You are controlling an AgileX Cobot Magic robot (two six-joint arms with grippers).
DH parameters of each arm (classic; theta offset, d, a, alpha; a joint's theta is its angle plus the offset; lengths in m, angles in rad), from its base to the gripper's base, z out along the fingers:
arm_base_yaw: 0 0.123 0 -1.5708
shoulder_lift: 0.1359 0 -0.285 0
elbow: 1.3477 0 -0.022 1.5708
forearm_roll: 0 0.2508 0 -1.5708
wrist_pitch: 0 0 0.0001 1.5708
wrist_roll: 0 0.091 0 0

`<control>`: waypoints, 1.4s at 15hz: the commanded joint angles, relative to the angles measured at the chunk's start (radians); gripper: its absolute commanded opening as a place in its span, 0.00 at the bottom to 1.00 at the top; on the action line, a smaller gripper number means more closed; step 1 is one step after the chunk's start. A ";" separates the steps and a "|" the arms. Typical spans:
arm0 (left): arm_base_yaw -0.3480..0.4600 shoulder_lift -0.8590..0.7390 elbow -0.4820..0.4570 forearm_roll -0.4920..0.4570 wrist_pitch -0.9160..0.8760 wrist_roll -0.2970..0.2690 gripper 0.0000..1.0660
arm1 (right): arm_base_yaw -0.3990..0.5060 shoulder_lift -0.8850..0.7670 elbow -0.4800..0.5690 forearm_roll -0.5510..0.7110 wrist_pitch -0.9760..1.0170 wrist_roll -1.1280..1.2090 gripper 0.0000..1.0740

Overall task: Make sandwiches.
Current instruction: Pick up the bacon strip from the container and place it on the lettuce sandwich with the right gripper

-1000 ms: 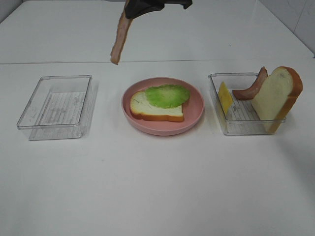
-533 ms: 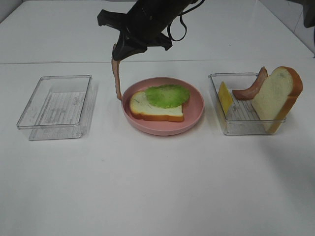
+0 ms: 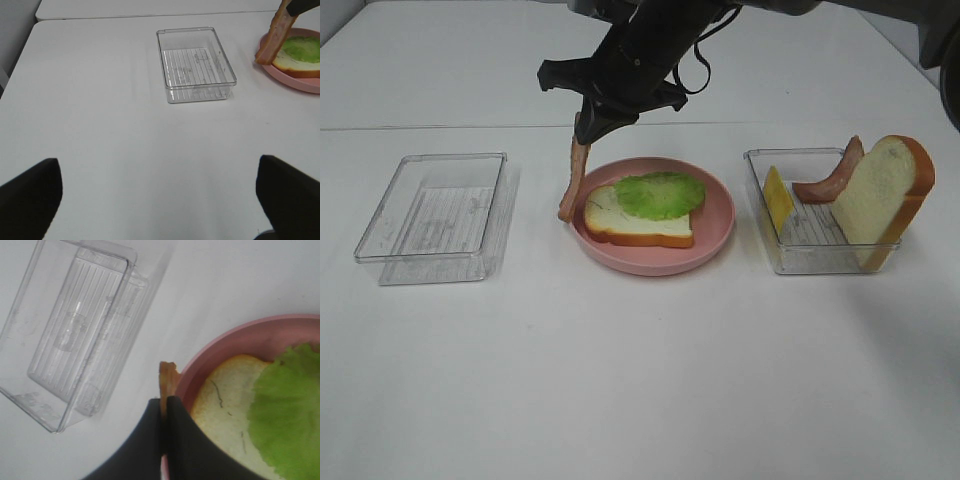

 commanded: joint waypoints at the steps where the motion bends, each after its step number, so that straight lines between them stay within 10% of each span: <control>1: -0.005 -0.021 0.002 0.001 -0.006 0.000 0.92 | -0.006 0.003 0.003 -0.085 0.029 0.025 0.00; 16: -0.005 -0.021 0.002 0.004 -0.006 0.000 0.92 | -0.004 0.019 0.003 -0.265 0.092 0.078 0.00; 18: -0.005 -0.021 0.002 0.004 -0.006 0.000 0.92 | -0.004 0.019 0.003 -0.265 0.092 0.082 0.14; 21: -0.005 -0.021 0.002 0.005 -0.006 0.000 0.92 | -0.004 0.016 0.001 -0.265 0.126 0.080 0.80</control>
